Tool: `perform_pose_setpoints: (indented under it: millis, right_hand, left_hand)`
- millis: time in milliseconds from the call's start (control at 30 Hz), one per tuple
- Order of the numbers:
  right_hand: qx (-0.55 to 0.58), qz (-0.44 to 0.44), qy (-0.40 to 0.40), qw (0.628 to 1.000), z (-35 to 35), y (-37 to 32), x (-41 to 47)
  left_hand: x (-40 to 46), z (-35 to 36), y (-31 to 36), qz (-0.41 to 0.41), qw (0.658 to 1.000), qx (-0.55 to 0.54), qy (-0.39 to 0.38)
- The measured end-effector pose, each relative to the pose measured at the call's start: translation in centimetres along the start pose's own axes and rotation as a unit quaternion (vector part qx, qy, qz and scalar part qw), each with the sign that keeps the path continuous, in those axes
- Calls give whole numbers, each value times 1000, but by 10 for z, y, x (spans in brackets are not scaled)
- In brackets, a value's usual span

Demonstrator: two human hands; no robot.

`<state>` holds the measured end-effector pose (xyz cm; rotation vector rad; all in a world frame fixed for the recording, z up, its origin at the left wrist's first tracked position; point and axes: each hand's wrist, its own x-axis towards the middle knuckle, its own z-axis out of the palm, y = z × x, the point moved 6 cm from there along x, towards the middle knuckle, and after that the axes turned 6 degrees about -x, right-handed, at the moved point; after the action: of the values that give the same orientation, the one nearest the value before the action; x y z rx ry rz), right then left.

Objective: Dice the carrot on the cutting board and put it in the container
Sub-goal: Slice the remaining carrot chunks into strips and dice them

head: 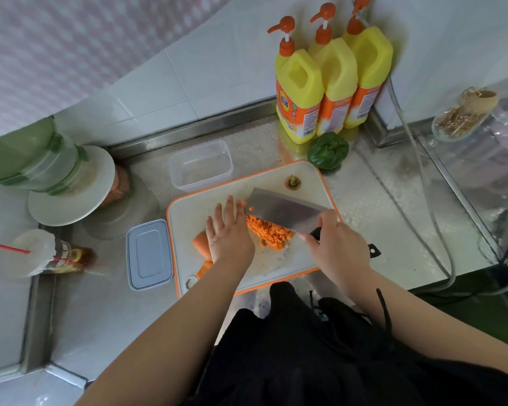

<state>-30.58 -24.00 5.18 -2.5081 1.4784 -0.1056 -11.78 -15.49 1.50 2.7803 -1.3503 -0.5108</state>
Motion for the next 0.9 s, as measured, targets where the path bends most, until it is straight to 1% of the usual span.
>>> perform_pose_setpoints:
  millis: [133,200,300,367,400,467,500,567,633,700,767,833,900]
  right_hand:
    - [59,60,0,996,2,8,3]
    - [84,75,-7,994,4,10,4]
    - [143,78,-46,986,9,7,4]
    - [221,84,-94,967,16,4,4]
    - [271,94,-122,950,21,2,4]
    - [343,109,-168,918,31,-1,4]
    - [349,106,-183,913,34,-2,5]
    - [326,99,-201,919,38,-1,7]
    - [310,92,-212,922,40,1,11]
    - [305,68,-248,917,46,-1,12]
    - [239,20,-297,924,54,-5,11]
    - [150,-25,-327,933,64,-7,9]
    - [101,-52,-345,932,70,-9,6]
  left_hand:
    - [0,-13,-5,-43,987,-140,63]
    - [2,-14,-6,-46,985,-158,57]
    - [4,-20,-5,-46,983,-174,45]
    - [2,-23,-7,-68,979,-191,37]
    - [2,-23,-8,-72,978,-195,34]
    - [3,-20,-8,-53,977,-205,25]
    - [4,-18,-8,-32,978,-203,16]
    - [7,-9,-9,10,982,-190,0]
    - [6,-7,-17,23,977,-211,31]
    - [-1,-9,-35,3,960,-260,104]
    - [-12,-9,-59,-33,938,-293,180]
    - [-22,-4,-80,-78,925,-311,203]
    - [-28,3,-95,-103,922,-324,188]
